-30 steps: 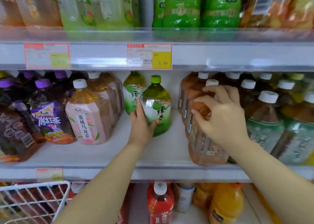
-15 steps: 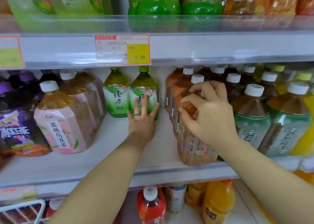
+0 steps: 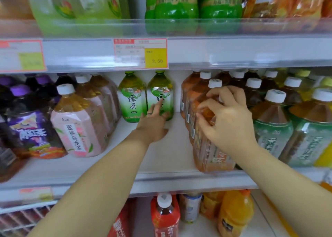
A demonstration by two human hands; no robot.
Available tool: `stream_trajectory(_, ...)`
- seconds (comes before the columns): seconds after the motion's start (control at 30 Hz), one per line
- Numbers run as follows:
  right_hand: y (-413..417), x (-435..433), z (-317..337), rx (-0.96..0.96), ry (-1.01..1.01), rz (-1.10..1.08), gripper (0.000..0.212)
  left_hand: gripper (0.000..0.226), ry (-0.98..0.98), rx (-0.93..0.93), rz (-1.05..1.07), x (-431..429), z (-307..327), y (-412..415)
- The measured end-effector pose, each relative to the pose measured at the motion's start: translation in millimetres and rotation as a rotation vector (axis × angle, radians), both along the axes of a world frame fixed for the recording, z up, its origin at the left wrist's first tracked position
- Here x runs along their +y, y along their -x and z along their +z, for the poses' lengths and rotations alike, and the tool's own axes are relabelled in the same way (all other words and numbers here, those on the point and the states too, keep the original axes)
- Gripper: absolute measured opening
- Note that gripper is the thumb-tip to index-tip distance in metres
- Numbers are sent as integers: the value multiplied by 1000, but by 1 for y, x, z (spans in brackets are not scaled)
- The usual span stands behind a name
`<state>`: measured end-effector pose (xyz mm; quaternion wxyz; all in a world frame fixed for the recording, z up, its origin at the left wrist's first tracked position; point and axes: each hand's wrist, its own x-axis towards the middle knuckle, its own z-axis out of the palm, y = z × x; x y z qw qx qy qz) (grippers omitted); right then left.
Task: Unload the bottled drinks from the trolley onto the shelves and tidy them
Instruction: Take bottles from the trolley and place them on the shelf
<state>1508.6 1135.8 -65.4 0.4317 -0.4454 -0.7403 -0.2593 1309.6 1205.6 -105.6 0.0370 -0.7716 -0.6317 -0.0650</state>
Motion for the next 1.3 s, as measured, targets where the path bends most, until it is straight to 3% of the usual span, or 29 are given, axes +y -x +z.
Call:
stream_trajectory(0.13,21,-13,-2,-4,-129,17,9,46,-63,-64,-31,-66,18,26)
stream_trajectory(0.23,74,-31,-8,15,-104,283,6,36,-120,-133,58,-121,28,63)
stream_trajectory(0.33,140,-48,-20,-29,99,560,12,29,-96,-110,170,-173,31,115)
stream_trajectory(0.47,225,-82,-42,-160,413,861,17,28,76,-4,401,-253,38,189)
stream_trajectory(0.57,279,-112,-64,-354,682,1006,18,30,194,86,576,-317,48,228)
stream_trajectory(0.67,324,-142,-82,-564,788,1110,21,32,206,111,712,-379,56,249)
stream_trajectory(0.73,351,-160,-92,-676,887,1192,34,32,208,85,777,-412,58,255)
stream_trajectory(0.87,398,-188,-119,-935,914,1268,63,32,147,5,863,-454,45,264)
stream_trajectory(0.97,412,-197,-139,-982,803,1265,55,35,172,-6,901,-462,27,271)
stream_trajectory(1.17,416,-192,-150,-858,865,1280,51,37,95,0,877,-460,31,285)
stream_trajectory(1.3,414,-191,-147,-829,894,1289,27,38,202,70,826,-457,20,276)
